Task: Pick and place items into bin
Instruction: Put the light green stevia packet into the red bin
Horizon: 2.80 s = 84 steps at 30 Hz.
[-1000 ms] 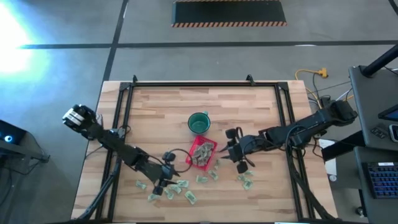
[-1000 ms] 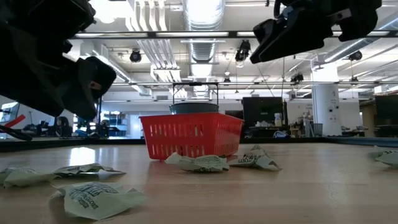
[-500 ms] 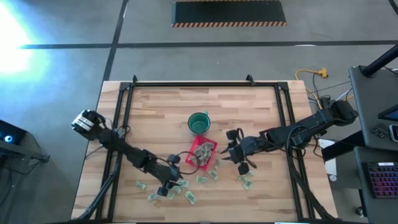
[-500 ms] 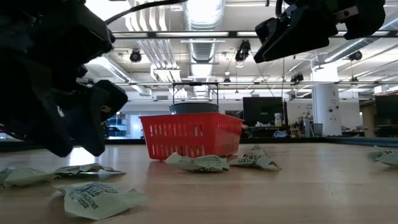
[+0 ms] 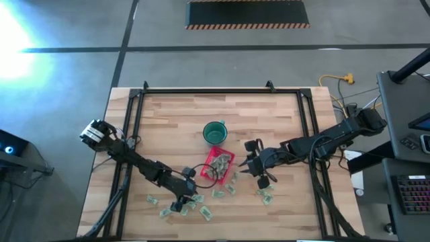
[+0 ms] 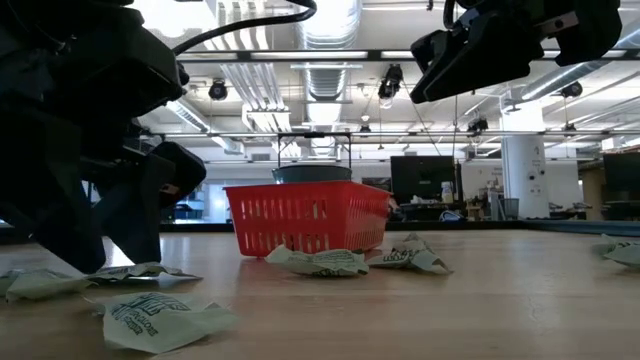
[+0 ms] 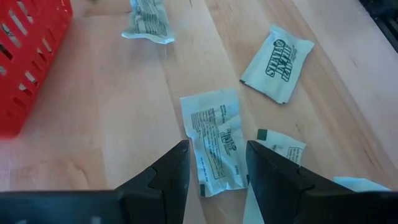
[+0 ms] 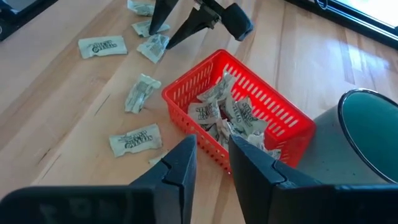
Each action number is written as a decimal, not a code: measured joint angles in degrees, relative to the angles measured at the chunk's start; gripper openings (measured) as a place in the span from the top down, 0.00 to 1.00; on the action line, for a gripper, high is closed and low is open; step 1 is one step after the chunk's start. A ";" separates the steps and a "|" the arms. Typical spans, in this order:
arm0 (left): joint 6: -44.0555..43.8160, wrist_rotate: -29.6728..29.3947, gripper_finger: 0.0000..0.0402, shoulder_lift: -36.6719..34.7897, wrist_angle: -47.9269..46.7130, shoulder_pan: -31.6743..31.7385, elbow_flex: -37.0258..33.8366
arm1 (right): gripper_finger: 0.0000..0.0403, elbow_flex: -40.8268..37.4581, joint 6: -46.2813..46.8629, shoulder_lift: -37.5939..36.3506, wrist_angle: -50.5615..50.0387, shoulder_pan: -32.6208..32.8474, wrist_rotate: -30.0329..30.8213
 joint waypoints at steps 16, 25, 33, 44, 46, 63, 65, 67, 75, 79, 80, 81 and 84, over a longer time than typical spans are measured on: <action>1.24 0.17 0.97 -0.33 -1.55 0.33 -0.20 | 0.80 -0.02 0.00 0.00 -0.03 0.00 0.00; 3.41 -1.26 0.98 -5.50 -4.69 0.35 0.07 | 0.82 -0.24 -0.04 0.00 -0.11 0.00 0.00; 11.36 -18.36 0.98 -10.57 -3.00 0.44 0.06 | 0.81 -0.28 -0.06 0.00 -0.06 -0.01 0.02; 21.40 -25.57 0.98 -7.69 5.51 4.55 0.00 | 0.82 -0.33 -0.08 0.00 0.06 -0.02 0.04; 21.33 -25.60 0.98 -7.16 5.42 5.35 0.00 | 0.81 -0.35 -0.07 0.00 0.06 -0.02 0.02; 21.29 -25.41 0.78 -6.53 5.52 6.16 0.13 | 0.81 -3.34 5.31 0.00 0.16 -0.02 0.04; 21.41 -25.45 0.72 -6.53 5.65 6.16 0.13 | 0.80 -4.05 6.26 0.00 0.53 -0.02 0.03; 21.42 -25.71 0.67 -6.53 5.79 6.16 0.13 | 0.80 -5.22 7.44 0.48 2.48 -0.02 0.02; 21.30 -25.75 0.58 -7.89 5.14 6.08 0.22 | 0.77 -8.98 6.59 8.16 12.60 -0.02 -4.24; 21.17 -25.77 0.58 -8.39 5.12 5.89 0.21 | 0.77 -8.74 3.84 12.72 15.61 -0.02 -4.34; 21.16 -25.77 0.58 -8.41 5.00 5.79 0.21 | 0.77 -8.59 2.98 13.63 16.03 -0.02 -4.39; 21.16 -25.75 0.58 -8.45 5.10 5.77 0.21 | 0.77 -8.42 2.14 14.47 16.55 -0.02 -4.44; 21.14 -25.76 0.58 -8.66 4.91 5.52 0.21 | 0.78 -7.48 -0.29 16.12 17.16 -0.02 -4.46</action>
